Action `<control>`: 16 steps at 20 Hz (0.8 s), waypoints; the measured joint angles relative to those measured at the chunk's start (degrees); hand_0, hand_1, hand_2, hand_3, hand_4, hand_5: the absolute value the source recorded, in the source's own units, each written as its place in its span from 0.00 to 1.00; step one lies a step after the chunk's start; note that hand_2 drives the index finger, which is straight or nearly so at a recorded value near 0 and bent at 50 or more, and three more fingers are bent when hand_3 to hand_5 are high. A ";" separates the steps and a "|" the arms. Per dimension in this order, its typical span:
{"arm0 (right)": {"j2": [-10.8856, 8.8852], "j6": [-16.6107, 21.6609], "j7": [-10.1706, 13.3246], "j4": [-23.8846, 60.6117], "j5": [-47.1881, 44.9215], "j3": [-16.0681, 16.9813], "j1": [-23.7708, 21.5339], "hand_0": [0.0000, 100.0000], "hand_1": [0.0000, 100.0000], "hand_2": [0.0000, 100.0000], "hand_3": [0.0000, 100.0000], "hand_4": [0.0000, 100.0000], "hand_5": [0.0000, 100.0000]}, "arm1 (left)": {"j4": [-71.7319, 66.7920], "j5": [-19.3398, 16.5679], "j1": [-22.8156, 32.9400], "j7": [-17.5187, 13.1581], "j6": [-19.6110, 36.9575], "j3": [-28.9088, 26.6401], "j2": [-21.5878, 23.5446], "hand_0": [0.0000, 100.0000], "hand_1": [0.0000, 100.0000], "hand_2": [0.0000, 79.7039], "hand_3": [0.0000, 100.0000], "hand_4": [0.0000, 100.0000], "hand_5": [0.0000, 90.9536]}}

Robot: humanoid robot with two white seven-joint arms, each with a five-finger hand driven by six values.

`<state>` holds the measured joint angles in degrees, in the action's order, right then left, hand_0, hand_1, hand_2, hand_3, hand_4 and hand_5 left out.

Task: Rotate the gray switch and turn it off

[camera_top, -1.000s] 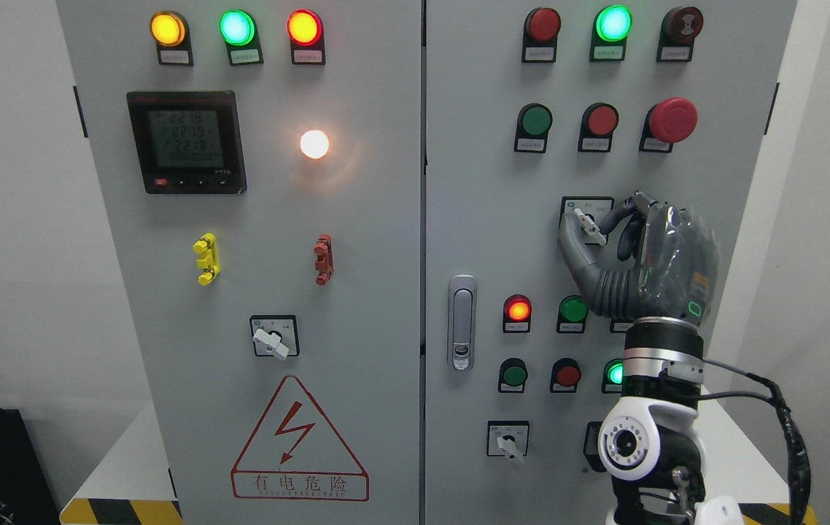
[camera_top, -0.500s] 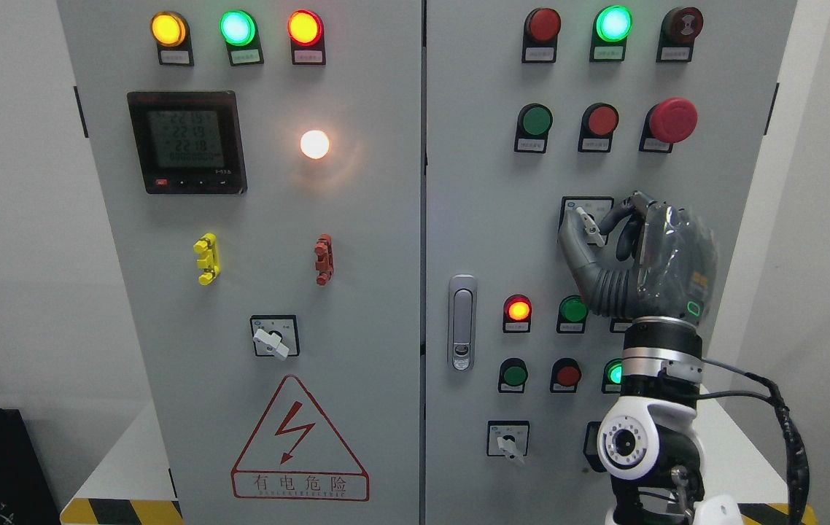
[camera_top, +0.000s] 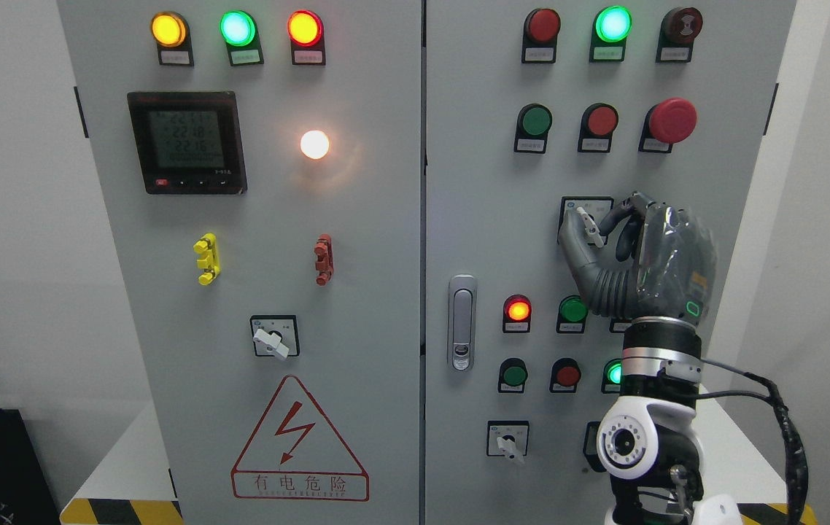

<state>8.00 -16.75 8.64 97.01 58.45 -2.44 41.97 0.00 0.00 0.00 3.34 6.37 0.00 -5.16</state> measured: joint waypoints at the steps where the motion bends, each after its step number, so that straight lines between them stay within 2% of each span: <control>1: 0.00 0.00 0.00 -0.02 0.00 0.00 0.01 0.45 0.45 0.72 1.00 1.00 1.00 | 0.00 0.00 0.00 0.00 0.00 0.00 0.00 0.12 0.39 0.00 0.00 0.00 0.00; 16: 0.01 -0.15 -0.20 -0.22 -0.01 0.01 0.05 0.49 0.41 0.74 1.00 1.00 1.00 | 0.00 0.00 0.00 0.01 0.00 0.00 0.00 0.12 0.39 0.00 0.00 0.00 0.00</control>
<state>8.01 -16.90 8.45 96.79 58.44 -2.43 42.02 0.00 0.00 0.00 3.35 6.37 0.00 -5.16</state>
